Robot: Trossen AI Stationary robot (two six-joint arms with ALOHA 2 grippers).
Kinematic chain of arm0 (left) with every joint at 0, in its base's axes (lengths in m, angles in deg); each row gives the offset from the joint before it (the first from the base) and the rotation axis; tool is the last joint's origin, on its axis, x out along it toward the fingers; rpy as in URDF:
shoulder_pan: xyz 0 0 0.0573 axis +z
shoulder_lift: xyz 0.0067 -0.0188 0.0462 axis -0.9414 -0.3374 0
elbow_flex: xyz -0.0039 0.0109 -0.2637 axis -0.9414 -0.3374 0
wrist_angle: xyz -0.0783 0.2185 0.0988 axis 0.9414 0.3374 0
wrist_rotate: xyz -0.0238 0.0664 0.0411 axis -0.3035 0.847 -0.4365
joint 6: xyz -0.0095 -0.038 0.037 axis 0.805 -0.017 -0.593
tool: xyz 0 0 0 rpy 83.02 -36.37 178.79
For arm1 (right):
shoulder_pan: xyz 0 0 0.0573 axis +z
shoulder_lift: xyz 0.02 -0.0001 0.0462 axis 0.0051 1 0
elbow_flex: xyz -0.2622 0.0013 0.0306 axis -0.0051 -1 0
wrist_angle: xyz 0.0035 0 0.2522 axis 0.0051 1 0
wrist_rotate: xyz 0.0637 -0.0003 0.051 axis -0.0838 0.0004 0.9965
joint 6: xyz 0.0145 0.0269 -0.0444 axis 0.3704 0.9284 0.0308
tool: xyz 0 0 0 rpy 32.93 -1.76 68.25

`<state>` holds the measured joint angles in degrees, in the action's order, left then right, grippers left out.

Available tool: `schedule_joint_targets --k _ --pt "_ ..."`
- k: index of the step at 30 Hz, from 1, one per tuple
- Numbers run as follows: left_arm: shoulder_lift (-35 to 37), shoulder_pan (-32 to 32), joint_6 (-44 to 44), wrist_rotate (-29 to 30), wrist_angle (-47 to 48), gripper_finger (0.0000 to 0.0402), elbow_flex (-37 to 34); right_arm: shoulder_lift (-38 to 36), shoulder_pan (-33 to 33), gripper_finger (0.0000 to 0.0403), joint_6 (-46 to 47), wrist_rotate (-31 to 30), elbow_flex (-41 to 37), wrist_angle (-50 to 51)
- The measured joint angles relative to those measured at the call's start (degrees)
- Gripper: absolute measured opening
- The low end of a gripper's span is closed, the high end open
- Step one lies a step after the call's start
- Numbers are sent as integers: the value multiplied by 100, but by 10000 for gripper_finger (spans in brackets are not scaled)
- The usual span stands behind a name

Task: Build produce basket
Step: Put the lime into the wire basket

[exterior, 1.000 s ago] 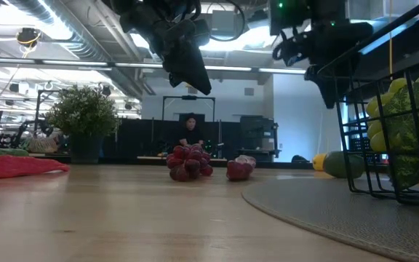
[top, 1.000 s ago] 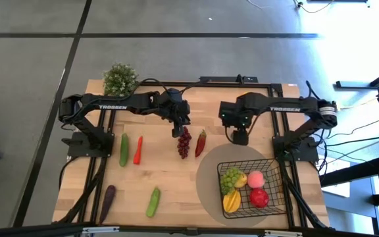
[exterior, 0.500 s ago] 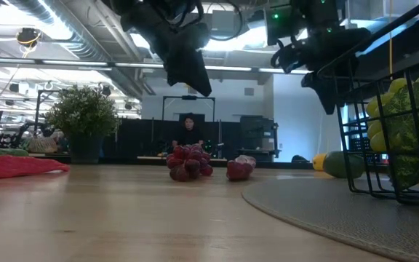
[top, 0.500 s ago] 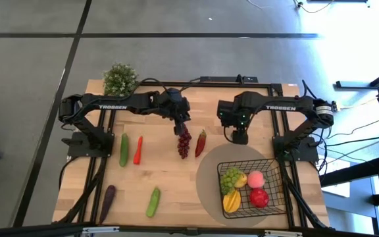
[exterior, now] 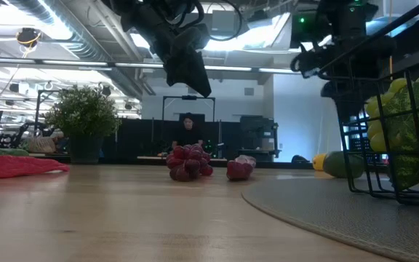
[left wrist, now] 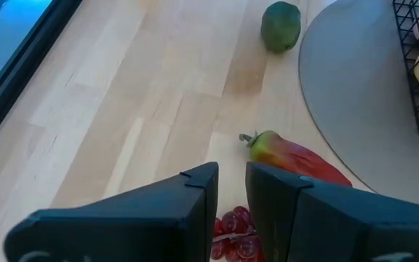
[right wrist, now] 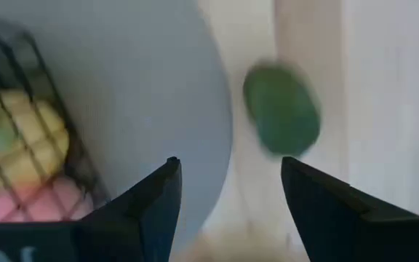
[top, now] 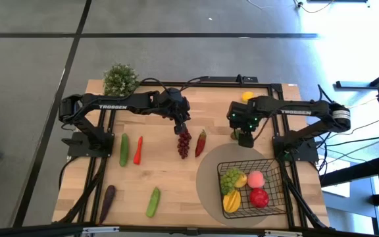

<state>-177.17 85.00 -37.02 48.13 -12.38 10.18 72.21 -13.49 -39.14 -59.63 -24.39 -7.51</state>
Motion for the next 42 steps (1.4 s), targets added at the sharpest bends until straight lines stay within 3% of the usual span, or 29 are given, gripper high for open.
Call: schedule_joint_targets --k 12,18,22,31,42 --pt "0 0 2 -3 0 60 0 -17 2 227 -292 -454 -955 -1490" --pt "0 0 2 -3 0 60 0 154 -9 227 -316 -1074 -1026 -1557" --pt "0 0 2 -3 0 60 0 314 -102 227 -357 -757 -1026 -1492" --pt "0 -7 2 -6 -2 60 0 742 -340 228 -758 -780 -1000 -1600" --pt "0 -11 2 -9 0 60 0 762 -513 228 -766 -692 -1010 -1758"
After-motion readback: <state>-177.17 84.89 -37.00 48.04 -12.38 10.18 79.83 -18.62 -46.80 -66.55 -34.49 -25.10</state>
